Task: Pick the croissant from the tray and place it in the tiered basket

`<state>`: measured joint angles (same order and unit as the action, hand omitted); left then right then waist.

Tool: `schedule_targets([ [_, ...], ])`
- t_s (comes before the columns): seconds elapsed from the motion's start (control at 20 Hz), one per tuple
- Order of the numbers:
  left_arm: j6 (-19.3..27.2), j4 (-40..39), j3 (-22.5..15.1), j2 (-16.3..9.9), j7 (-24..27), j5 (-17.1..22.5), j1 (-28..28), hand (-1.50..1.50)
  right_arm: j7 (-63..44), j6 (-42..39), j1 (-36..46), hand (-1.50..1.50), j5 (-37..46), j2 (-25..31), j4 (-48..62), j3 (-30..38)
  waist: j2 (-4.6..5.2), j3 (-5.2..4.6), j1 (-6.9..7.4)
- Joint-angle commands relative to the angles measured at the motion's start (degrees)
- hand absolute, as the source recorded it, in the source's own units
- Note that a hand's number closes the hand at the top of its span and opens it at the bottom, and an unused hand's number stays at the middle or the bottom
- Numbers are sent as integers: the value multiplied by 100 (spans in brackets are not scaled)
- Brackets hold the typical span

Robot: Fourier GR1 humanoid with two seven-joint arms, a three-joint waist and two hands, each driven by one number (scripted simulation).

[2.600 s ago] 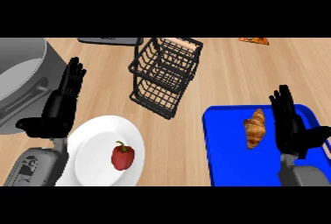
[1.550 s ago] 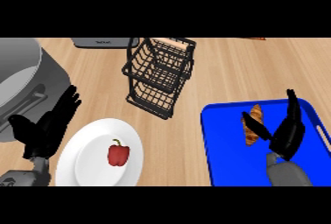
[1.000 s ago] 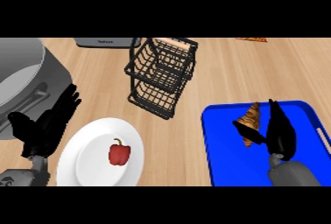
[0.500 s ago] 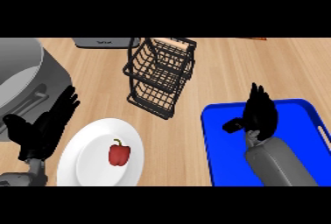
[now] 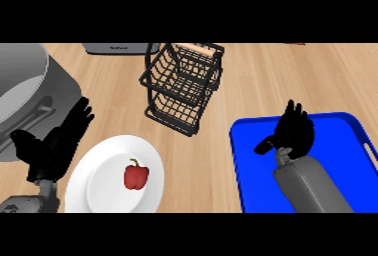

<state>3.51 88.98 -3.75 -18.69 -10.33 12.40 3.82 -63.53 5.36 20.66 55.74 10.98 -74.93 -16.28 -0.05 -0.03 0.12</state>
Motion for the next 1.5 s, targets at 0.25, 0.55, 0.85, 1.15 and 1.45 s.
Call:
schedule_targets([
  [0.25,78,233,54,221,-392,-172,127,0,-9,481,-192,-150,737,-61,676,476,4,5,2],
  [0.55,-351,159,397,165,-11,-151,-191,0,73,180,-300,-150,1068,-182,553,687,5,4,11],
  [0.85,-550,479,647,-10,-391,67,-241,0,514,-323,-582,150,364,-396,440,896,-2,4,7],
  [1.15,-362,-124,495,268,-152,-339,167,0,960,-612,-104,150,589,67,1182,961,14,4,6],
  [1.45,-240,179,410,377,-219,-443,-10,0,2307,-757,-753,150,483,402,687,376,-3,5,-37],
])
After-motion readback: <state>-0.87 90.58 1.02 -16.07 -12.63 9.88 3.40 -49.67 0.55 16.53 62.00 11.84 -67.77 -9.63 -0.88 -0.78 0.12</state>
